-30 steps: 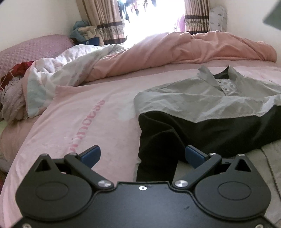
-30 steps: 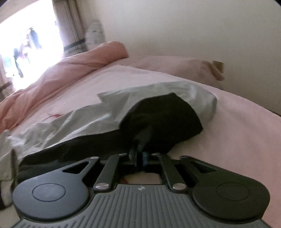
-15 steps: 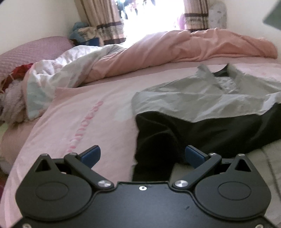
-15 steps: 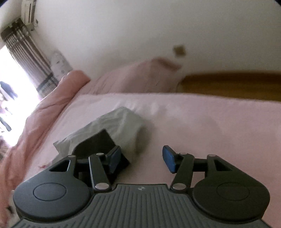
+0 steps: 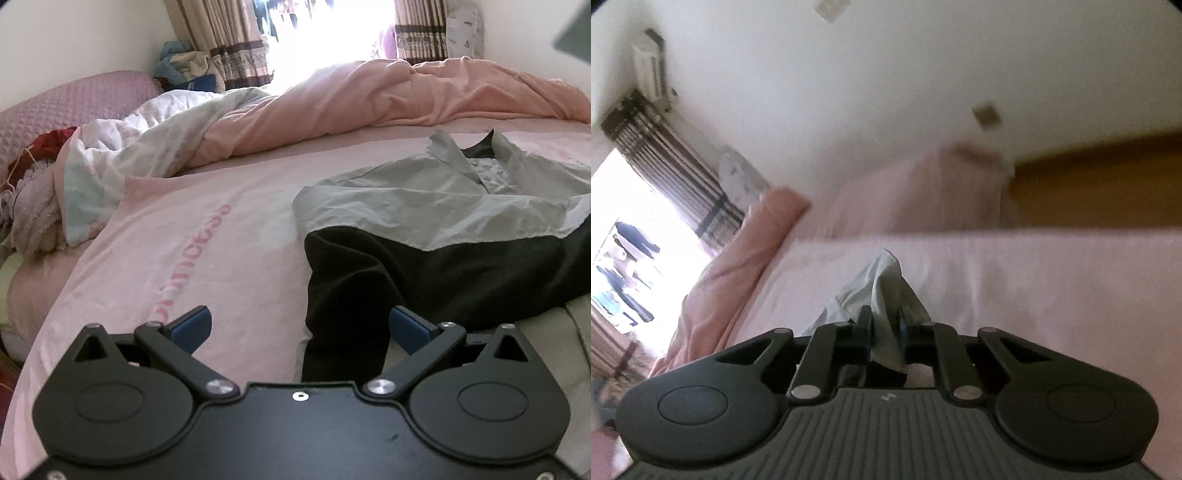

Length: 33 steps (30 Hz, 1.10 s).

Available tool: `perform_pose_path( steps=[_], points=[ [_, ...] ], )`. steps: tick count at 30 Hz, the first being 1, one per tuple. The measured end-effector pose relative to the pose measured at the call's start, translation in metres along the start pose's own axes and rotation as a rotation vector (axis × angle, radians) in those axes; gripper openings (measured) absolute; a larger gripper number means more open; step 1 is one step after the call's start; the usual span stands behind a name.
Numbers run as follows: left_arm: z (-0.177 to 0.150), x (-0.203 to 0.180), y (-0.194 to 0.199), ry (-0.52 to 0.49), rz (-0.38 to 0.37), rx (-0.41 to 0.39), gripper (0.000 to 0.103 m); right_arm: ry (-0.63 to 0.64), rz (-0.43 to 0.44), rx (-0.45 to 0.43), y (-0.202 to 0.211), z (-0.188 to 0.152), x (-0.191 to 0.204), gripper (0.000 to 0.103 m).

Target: Fold large clothes

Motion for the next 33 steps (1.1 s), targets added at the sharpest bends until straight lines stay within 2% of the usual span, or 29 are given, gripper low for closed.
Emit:
perform_pose_path(
  steps=[4, 6, 10, 11, 13, 14, 15, 18, 21, 23, 27, 28, 30, 32, 33],
  points=[
    [-0.001, 0.004, 0.002, 0.015, 0.000, -0.002, 0.103, 0.090, -0.004, -0.121, 0.023, 0.017, 0.021, 0.014],
    [-0.001, 0.006, 0.003, 0.023, -0.002, -0.005, 0.103, 0.143, -0.026, -0.113, 0.018, 0.020, 0.027, 0.027],
    [-0.001, 0.006, 0.005, 0.015, -0.006, -0.008, 0.103, 0.112, -0.144, -0.082, 0.003, 0.022, -0.001, 0.068],
    [-0.001, 0.005, 0.005, 0.011, -0.005, -0.008, 0.103, 0.108, -0.200, -0.067, -0.001, 0.023, -0.010, 0.070],
    [-0.002, 0.005, 0.005, 0.006, -0.006, -0.006, 0.103, 0.081, -0.335, -0.006, -0.012, 0.021, -0.037, 0.069],
    [-0.002, 0.004, 0.005, 0.008, -0.007, -0.005, 0.103, 0.030, -0.362, 0.021, -0.013, 0.019, -0.051, 0.067],
    [-0.002, 0.004, 0.005, 0.009, -0.009, -0.004, 0.103, -0.046, -0.352, 0.053, -0.012, 0.016, -0.065, 0.066],
    [-0.001, 0.003, 0.006, 0.008, -0.016, -0.008, 0.103, -0.162, -0.224, 0.069, -0.005, 0.009, -0.076, 0.066],
    [-0.002, 0.000, 0.005, 0.000, -0.018, -0.004, 0.103, -0.258, -0.098, 0.160, -0.006, -0.004, -0.075, 0.066],
    [-0.002, -0.001, 0.005, -0.005, -0.019, -0.001, 0.103, -0.334, -0.059, 0.218, -0.015, -0.014, -0.070, 0.066],
    [-0.001, -0.002, 0.005, -0.013, -0.018, 0.000, 0.103, -0.418, 0.006, 0.238, -0.033, -0.021, -0.058, 0.066],
    [-0.001, -0.002, 0.004, -0.015, -0.020, 0.001, 0.103, -0.437, 0.008, 0.247, -0.039, -0.021, -0.056, 0.062],
    [-0.002, -0.002, 0.003, -0.018, -0.019, 0.007, 0.103, -0.424, -0.027, 0.230, -0.049, -0.020, -0.051, 0.041],
    [-0.003, -0.002, 0.001, -0.022, -0.014, 0.015, 0.103, -0.326, -0.074, 0.165, -0.054, -0.015, -0.041, 0.019],
    [-0.003, -0.002, 0.000, -0.023, -0.012, 0.018, 0.103, -0.280, -0.085, 0.134, -0.052, -0.011, -0.035, 0.017]
  ],
)
Point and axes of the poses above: each gripper's, at about its wrist camera, not at the fingertips, and y roughly against the way its jaws point, x to its left, z to its top, the point moved 8 cm from there along -y, roughly the way its jaws point, and after that the axes turned 11 degrees about -y, right-handed, at the moved point
